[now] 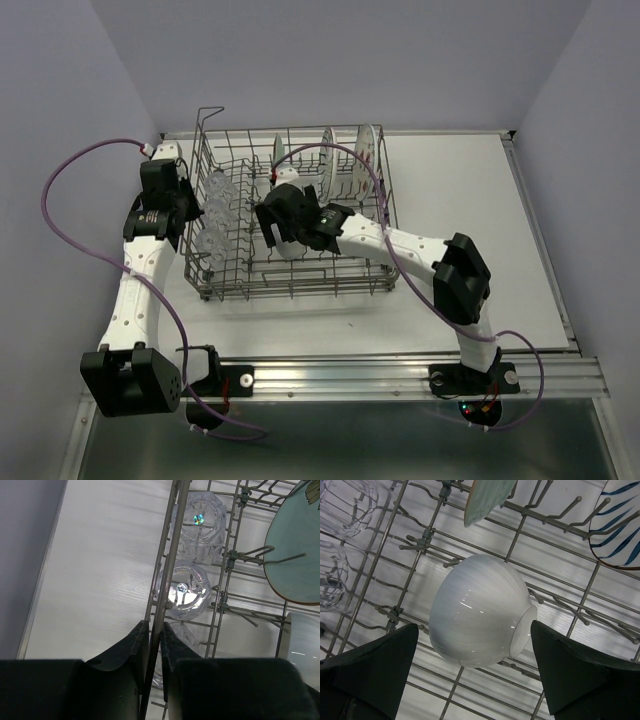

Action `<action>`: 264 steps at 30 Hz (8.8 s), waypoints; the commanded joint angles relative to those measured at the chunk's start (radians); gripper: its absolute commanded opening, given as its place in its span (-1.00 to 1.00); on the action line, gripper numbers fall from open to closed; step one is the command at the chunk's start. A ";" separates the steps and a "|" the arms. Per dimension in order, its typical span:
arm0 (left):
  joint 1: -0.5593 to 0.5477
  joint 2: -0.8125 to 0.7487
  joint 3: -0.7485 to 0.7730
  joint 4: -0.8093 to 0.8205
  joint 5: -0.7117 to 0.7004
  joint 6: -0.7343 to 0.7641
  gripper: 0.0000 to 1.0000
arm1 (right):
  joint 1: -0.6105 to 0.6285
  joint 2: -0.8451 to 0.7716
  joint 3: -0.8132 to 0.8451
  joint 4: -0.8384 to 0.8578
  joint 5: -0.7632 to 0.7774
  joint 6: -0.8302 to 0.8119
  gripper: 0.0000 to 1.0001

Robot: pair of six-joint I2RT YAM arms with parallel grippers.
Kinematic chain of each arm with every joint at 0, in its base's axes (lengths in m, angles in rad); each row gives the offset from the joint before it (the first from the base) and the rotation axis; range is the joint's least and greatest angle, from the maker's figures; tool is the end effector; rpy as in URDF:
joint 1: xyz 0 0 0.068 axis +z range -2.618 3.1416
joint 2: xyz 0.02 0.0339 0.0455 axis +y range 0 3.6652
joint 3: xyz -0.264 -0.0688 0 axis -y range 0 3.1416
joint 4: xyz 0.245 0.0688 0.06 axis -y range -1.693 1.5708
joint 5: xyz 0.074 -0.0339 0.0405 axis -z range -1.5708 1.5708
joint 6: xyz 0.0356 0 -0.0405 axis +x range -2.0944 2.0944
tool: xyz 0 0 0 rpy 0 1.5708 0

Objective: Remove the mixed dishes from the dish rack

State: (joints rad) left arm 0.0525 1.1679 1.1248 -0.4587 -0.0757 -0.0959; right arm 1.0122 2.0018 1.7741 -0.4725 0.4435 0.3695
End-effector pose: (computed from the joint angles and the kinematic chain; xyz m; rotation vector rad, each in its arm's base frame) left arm 0.2593 0.0163 0.3531 -0.1998 2.0618 0.0518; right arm 0.2587 0.3851 0.2881 -0.4745 2.1533 0.2688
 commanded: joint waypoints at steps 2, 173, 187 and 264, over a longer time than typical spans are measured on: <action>0.007 -0.031 -0.010 0.031 -0.056 0.001 -0.73 | 0.031 0.048 0.087 -0.043 0.113 0.016 1.00; -1.160 1.168 1.329 -0.047 0.220 -0.036 -1.00 | -1.127 -1.077 -0.482 0.038 -0.196 0.292 1.00; -1.175 1.222 1.320 -0.069 0.169 -0.038 -1.00 | -1.136 -1.072 -0.502 0.038 -0.227 0.286 1.00; -0.249 0.089 0.406 -0.103 -0.236 -0.084 0.98 | -0.870 -0.764 -0.360 0.074 -0.679 -0.016 1.00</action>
State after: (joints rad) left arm -0.3058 1.3098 1.5974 -0.6750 -0.3668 -0.2424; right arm -0.0074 1.1946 1.3312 -0.4152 -0.3405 0.4603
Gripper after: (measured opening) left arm 0.989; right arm 0.998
